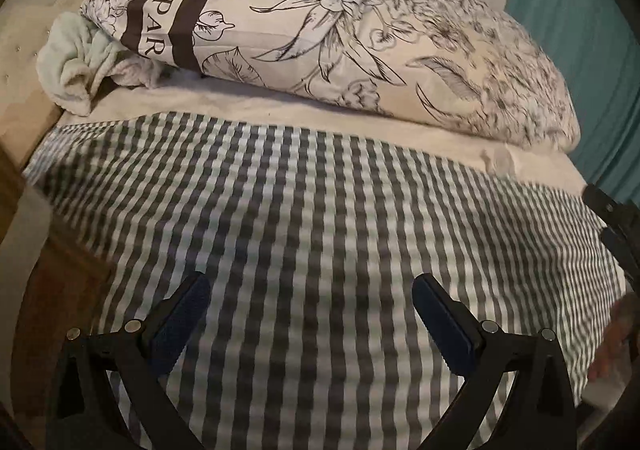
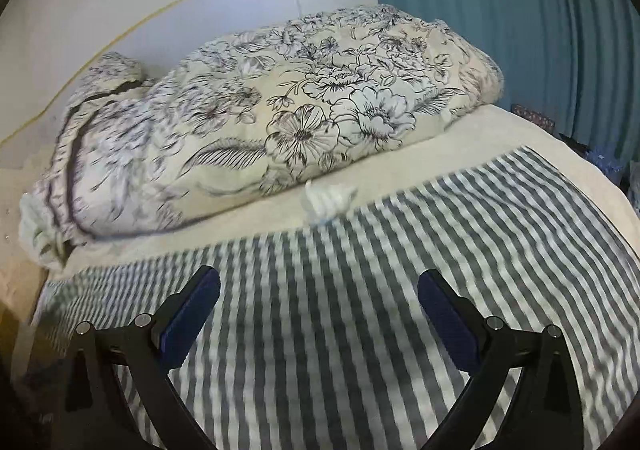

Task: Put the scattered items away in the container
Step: 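Move the right tool toward the white figurine on the sheet, then grasp the white figurine with the right tool and lift it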

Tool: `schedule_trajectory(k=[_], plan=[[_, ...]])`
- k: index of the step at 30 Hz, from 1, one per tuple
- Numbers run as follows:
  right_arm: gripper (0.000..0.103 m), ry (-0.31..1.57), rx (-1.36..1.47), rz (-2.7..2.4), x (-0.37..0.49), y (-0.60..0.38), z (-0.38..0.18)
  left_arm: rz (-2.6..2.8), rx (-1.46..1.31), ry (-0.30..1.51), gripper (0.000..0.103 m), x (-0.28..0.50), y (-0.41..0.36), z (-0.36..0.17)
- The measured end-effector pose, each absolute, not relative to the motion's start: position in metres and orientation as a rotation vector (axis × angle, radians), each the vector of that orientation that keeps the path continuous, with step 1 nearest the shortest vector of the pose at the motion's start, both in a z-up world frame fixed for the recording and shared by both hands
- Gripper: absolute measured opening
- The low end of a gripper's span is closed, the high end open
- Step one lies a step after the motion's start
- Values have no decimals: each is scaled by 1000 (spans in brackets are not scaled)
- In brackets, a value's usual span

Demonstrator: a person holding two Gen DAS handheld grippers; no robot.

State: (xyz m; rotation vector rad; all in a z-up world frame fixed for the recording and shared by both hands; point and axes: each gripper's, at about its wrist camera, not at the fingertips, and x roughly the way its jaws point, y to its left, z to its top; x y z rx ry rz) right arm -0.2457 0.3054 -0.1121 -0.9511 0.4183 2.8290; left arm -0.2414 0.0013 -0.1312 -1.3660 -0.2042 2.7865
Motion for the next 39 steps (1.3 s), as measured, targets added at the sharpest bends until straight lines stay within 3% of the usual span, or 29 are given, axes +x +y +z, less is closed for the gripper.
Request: schedule_trajectory(k=[3,9,12,18,23,24,26,31,39], plan=[[100,398,-985,2792,-280,305,-123,2790,-1382,-229,103,-265,4,-138],[100,73,-964,2818,-320,287,-149,2944,-1281,-183,103,-296,23,-158],[100,-4,-972,2809,-335,288,-161,2941,-1467,-145,103,-310,24,-198],[99,232,-1036,2767,-375,317,-176,2977,-1436,-141,103,-310,24,-198],[97,255,-1069,2695,-407,321,-183,2977,-1428,-150,103,-308,24,-201],[94,272,-1094,2681,-413,322,-186,2977,-1428,-150,103,-308,24,-201],[66,275,-1130,2660,-420,323,-192,2977,-1427,-150,103,-308,23,-202],[66,272,-1089,2674,-416,321,-190,2969,-1415,-185,103,-310,21,-203],[66,222,-937,2904,-341,287,-130,2937,-1409,-250,103,-315,11,-200]])
